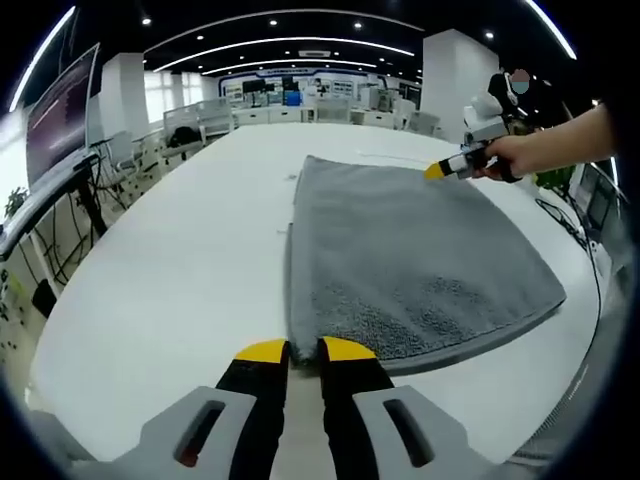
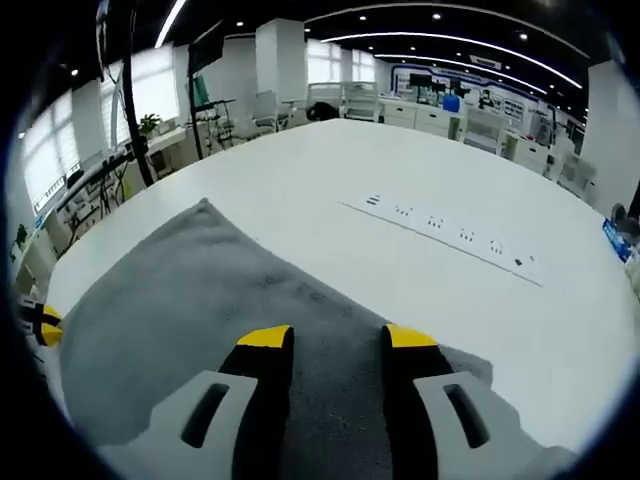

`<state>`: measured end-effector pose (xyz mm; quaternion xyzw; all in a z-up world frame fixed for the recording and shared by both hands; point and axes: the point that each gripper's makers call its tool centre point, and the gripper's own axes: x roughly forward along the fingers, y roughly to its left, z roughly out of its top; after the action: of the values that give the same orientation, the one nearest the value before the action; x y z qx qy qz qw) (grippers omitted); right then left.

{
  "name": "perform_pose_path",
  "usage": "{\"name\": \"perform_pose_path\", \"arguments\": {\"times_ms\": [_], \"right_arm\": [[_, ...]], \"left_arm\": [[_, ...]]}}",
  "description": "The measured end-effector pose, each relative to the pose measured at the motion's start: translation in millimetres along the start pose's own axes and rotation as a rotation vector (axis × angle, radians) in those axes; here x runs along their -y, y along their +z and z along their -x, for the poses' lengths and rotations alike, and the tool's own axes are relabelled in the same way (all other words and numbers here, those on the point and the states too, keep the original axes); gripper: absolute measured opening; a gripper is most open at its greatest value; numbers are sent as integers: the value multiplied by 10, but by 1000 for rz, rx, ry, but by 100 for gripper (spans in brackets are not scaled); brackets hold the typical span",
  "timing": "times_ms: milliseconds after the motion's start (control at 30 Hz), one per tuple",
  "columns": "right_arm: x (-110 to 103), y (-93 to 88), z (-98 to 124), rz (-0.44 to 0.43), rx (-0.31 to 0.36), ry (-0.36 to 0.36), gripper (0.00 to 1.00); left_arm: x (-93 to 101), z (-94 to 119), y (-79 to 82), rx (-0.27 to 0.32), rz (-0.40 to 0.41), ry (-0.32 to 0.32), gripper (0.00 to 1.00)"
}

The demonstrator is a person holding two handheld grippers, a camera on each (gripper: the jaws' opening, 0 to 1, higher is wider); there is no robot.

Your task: Fold the towel on the table until its edges align and the towel forms a compact rectangular stack.

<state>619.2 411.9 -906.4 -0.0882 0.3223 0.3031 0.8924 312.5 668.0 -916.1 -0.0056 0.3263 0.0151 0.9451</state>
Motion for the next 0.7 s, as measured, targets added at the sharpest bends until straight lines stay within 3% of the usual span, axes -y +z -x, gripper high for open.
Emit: {"name": "perform_pose_path", "arguments": {"times_ms": [67, 467, 567, 700], "right_arm": [[150, -36, 54, -39, 5, -33, 35], [638, -192, 268, -65, -1, -117, 33], [718, -270, 255, -93, -4, -117, 29], [670, -270, 227, -104, 27, -96, 22]], "left_arm": [[1, 6, -12, 13, 7, 4, 12], [-8, -6, -3, 19, 15, 0, 12], [16, -2, 6, 13, 6, -9, 12], [23, 4, 16, 5, -1, -15, 11]]}}
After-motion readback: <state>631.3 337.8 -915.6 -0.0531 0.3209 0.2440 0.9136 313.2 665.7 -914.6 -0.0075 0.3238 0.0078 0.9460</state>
